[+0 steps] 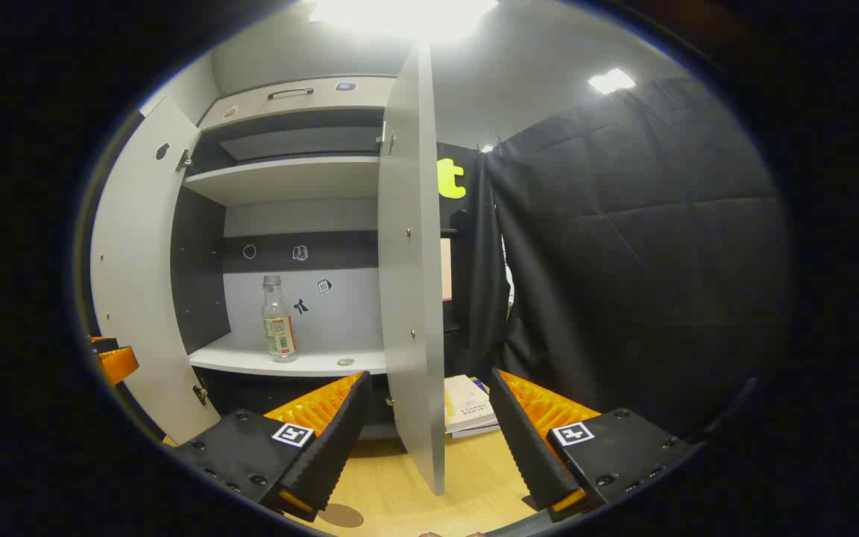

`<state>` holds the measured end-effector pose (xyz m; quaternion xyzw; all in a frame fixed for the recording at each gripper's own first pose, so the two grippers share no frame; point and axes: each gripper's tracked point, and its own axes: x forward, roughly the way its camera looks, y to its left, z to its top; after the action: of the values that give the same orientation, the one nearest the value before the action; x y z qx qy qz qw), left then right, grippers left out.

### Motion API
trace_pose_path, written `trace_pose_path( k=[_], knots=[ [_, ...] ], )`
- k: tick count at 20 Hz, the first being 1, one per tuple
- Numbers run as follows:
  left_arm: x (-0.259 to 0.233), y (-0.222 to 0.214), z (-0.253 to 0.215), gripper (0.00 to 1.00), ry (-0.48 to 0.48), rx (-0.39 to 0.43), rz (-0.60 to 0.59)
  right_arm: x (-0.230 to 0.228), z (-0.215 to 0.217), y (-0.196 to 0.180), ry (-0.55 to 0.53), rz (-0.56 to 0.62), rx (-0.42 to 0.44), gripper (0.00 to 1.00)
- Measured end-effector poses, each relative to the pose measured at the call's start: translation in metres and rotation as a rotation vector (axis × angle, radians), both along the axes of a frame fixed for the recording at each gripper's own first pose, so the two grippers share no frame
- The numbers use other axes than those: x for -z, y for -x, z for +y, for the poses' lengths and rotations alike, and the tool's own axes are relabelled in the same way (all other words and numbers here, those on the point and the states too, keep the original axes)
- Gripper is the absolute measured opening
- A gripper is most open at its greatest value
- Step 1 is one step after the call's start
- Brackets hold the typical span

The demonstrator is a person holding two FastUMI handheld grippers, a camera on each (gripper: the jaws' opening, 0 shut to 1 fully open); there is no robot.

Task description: Grasp the bottle in the cabinet with the left hand and place it on the coaster, then close the right door with the right hand and the left door with the left hand.

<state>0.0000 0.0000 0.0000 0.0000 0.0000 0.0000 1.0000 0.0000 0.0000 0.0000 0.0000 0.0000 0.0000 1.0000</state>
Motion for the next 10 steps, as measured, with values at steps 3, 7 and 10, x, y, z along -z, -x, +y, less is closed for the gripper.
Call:
trace_pose_path(
  k=[3,7,10],
  knots=[
    [0.005,-0.002,0.005,0.99,0.000,-0.006,0.009,0.001,0.009,0.003,0.003,0.000,-0.017,0.96],
    [0.003,-0.007,0.014,0.92,0.023,-0.001,0.018,-0.002,0.018,0.007,0.009,-0.009,-0.027,0.96],
    [0.007,-0.009,0.015,0.92,0.028,0.006,0.024,-0.004,0.018,0.011,0.014,-0.007,-0.019,1.00]
  ],
)
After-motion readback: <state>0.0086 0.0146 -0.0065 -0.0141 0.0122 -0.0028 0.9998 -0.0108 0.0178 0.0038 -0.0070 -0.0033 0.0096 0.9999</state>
